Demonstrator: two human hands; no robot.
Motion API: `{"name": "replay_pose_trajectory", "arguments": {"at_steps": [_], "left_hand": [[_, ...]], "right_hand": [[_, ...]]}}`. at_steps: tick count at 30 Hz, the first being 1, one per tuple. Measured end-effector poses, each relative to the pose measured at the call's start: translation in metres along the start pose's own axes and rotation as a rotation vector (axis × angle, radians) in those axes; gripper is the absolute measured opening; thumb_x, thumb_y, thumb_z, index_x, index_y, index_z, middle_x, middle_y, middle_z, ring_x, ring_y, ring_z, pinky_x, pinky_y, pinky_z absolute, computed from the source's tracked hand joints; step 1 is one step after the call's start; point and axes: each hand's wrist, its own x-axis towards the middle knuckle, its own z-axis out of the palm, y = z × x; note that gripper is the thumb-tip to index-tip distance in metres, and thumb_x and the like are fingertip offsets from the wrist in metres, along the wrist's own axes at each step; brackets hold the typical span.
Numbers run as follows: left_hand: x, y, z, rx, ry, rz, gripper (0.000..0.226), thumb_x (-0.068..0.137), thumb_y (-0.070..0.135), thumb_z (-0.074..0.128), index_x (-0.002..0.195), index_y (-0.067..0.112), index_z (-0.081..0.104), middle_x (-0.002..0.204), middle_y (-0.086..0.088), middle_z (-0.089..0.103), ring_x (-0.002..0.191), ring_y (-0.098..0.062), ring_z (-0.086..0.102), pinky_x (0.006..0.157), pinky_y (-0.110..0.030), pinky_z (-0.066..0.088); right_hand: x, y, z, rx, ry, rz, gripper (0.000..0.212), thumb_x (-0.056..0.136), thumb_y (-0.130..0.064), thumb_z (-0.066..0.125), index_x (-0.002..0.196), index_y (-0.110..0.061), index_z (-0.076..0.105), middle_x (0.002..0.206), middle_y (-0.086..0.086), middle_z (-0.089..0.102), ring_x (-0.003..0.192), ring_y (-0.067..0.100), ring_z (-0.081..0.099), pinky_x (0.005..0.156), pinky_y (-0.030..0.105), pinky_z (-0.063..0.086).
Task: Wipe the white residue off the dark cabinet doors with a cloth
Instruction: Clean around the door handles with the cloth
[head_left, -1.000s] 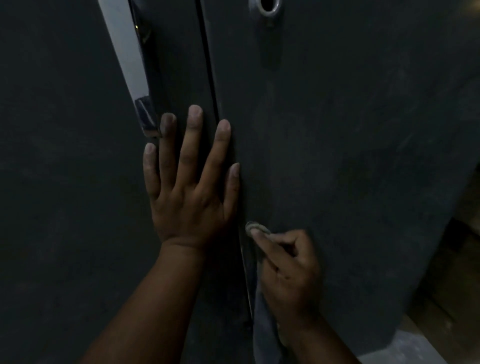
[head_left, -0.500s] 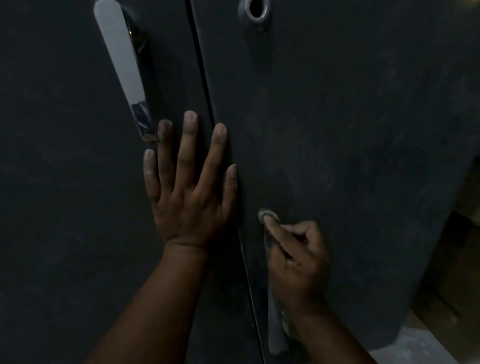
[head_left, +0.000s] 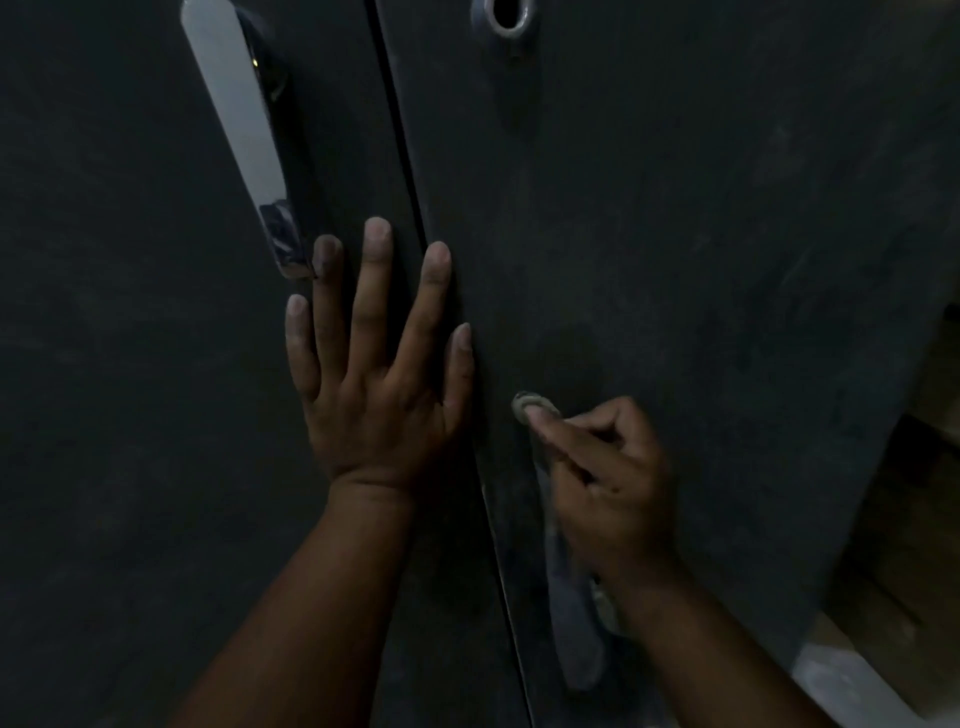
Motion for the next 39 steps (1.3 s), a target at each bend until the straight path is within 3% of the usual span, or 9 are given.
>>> {"name": "replay_pose_trajectory", "arguments": {"at_steps": [3,7,13,15,20,24,30,34,39], "left_hand": [[0.001,0.000,0.000,-0.009,0.002,-0.001,0.055,0.106,0.046,0.050,0.158,0.030,0.043,0.166,-0.009,0.036,0.155,-0.035,0.028,0.126,-0.050,0.019],[0.001,0.001,0.001,-0.010,0.010,-0.009,0.055,0.106,0.045,0.050,0.158,0.030,0.043,0.166,-0.009,0.036,0.156,-0.035,0.028,0.127,-0.049,0.017],[0.001,0.001,0.000,-0.002,0.008,-0.002,0.055,0.105,0.044,0.053,0.158,0.032,0.042,0.167,-0.008,0.034,0.156,-0.034,0.027,0.127,-0.049,0.016],[0.000,0.001,-0.001,-0.004,0.006,-0.003,0.054,0.106,0.044,0.053,0.158,0.033,0.043,0.167,-0.008,0.034,0.157,-0.034,0.026,0.128,-0.048,0.016],[0.000,0.001,0.000,-0.008,0.004,0.002,0.053,0.106,0.044,0.052,0.157,0.035,0.044,0.167,-0.008,0.034,0.157,-0.033,0.026,0.127,-0.050,0.018],[0.000,0.003,0.000,-0.008,0.011,-0.003,0.053,0.106,0.043,0.052,0.158,0.035,0.042,0.168,-0.008,0.033,0.158,-0.032,0.024,0.128,-0.048,0.015],[0.001,0.005,-0.004,-0.009,-0.029,-0.009,0.056,0.106,0.046,0.050,0.159,0.033,0.040,0.169,-0.009,0.030,0.158,-0.034,0.021,0.128,-0.049,0.012],[0.003,0.004,-0.007,0.002,-0.070,0.013,0.063,0.104,0.050,0.051,0.161,0.030,0.035,0.169,-0.012,0.027,0.157,-0.038,0.019,0.128,-0.050,0.007],[0.003,0.008,-0.007,-0.004,-0.110,0.024,0.067,0.105,0.050,0.049,0.164,0.025,0.030,0.171,-0.012,0.021,0.158,-0.040,0.014,0.127,-0.054,0.004]], "right_hand": [[0.017,0.008,-0.014,-0.023,0.122,0.090,0.009,0.096,-0.017,0.074,0.103,-0.020,0.080,0.083,-0.001,0.053,0.067,0.012,0.055,0.060,0.023,0.042],[0.047,-0.001,-0.005,-0.070,0.330,0.147,0.015,0.097,-0.010,0.072,0.110,-0.010,0.079,0.086,0.003,0.049,0.069,0.006,0.049,0.063,0.015,0.043],[0.009,-0.015,0.006,-0.035,0.069,0.006,0.036,0.089,0.006,0.076,0.115,-0.018,0.078,0.086,0.001,0.054,0.073,0.008,0.055,0.071,0.012,0.042],[-0.010,-0.006,-0.003,-0.012,0.015,0.062,0.039,0.086,0.007,0.079,0.112,-0.022,0.078,0.085,0.001,0.056,0.073,0.008,0.058,0.069,0.016,0.044],[0.010,0.009,-0.028,-0.082,0.210,0.239,0.020,0.092,-0.008,0.076,0.103,-0.025,0.077,0.083,-0.005,0.050,0.071,0.000,0.053,0.065,0.010,0.040],[0.059,0.002,-0.021,-0.132,0.392,0.188,0.023,0.094,-0.006,0.074,0.114,-0.016,0.075,0.085,0.004,0.050,0.069,0.012,0.052,0.067,0.015,0.043],[0.029,-0.004,-0.004,-0.060,0.205,0.034,0.021,0.096,-0.009,0.071,0.116,-0.015,0.078,0.086,0.001,0.050,0.071,0.013,0.052,0.063,0.020,0.045],[0.001,0.014,-0.020,-0.004,0.067,0.080,0.027,0.094,-0.007,0.074,0.114,-0.024,0.077,0.087,-0.003,0.053,0.071,0.014,0.057,0.060,0.025,0.045],[0.033,0.019,-0.033,-0.119,0.215,0.141,0.014,0.095,-0.008,0.073,0.105,-0.015,0.080,0.087,-0.004,0.051,0.072,0.007,0.054,0.062,0.021,0.044]]}}
